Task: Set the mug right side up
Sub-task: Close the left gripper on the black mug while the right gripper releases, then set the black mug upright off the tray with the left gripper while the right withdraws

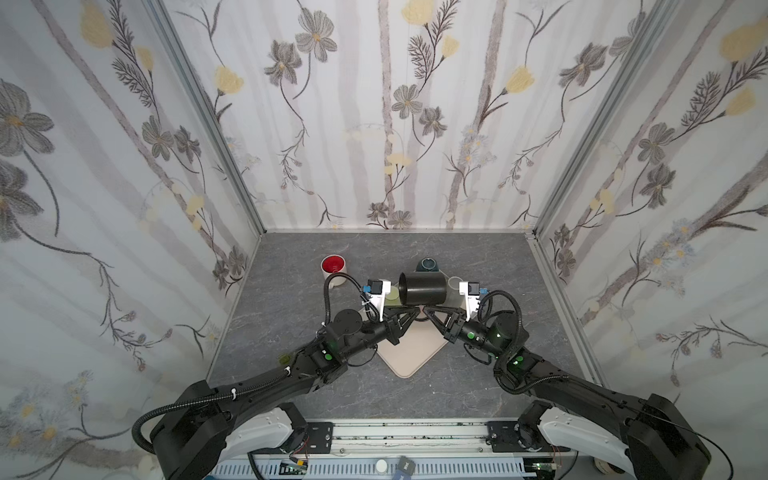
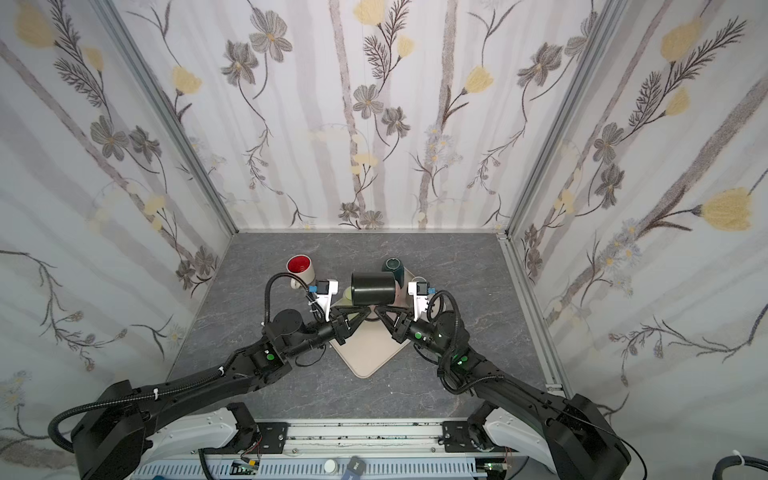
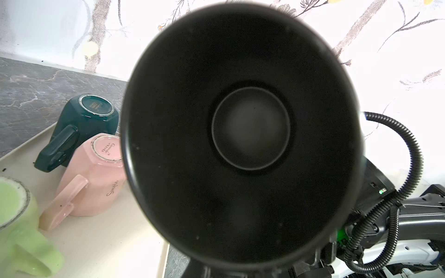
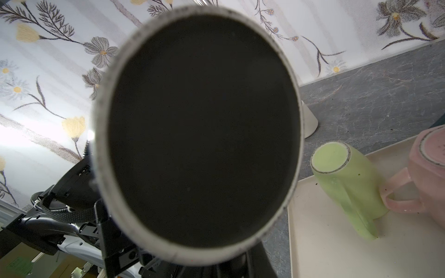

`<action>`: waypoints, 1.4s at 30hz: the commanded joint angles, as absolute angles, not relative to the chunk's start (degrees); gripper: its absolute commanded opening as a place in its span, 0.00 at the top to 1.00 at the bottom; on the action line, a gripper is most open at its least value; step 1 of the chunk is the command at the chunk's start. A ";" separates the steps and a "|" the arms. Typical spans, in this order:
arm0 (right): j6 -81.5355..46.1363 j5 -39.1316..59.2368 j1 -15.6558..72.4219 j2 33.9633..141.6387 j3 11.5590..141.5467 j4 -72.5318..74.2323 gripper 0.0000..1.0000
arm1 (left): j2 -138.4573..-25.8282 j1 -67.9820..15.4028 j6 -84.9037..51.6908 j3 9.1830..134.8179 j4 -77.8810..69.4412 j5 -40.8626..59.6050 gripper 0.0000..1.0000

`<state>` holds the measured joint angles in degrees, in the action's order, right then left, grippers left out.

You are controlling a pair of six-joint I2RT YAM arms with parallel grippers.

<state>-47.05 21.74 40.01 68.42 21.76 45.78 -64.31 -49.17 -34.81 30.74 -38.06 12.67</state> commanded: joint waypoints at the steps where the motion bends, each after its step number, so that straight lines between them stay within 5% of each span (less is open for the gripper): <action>1: -44.13 23.67 40.33 68.12 21.67 44.21 0.93 | -63.68 -49.31 -36.56 31.82 -43.71 10.83 1.00; 10: -43.69 22.76 40.32 66.61 21.01 44.04 0.83 | -64.04 -49.24 -36.47 33.41 -38.63 9.63 1.00; 21: -43.02 20.25 40.18 61.41 19.14 42.86 0.32 | -67.50 -49.24 -36.42 33.99 -35.33 5.62 1.00; 31: -40.88 11.24 40.05 52.23 14.59 38.26 0.03 | -66.60 -49.26 -35.17 34.37 -31.99 4.22 1.00; 42: -39.45 4.35 39.41 39.64 10.47 29.18 0.00 | -65.27 -49.16 -32.95 35.95 -25.15 0.56 1.00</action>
<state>-39.81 7.03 39.42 41.25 11.27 31.22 -66.11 -49.32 -34.22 34.30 -23.51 3.60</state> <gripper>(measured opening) 0.995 0.145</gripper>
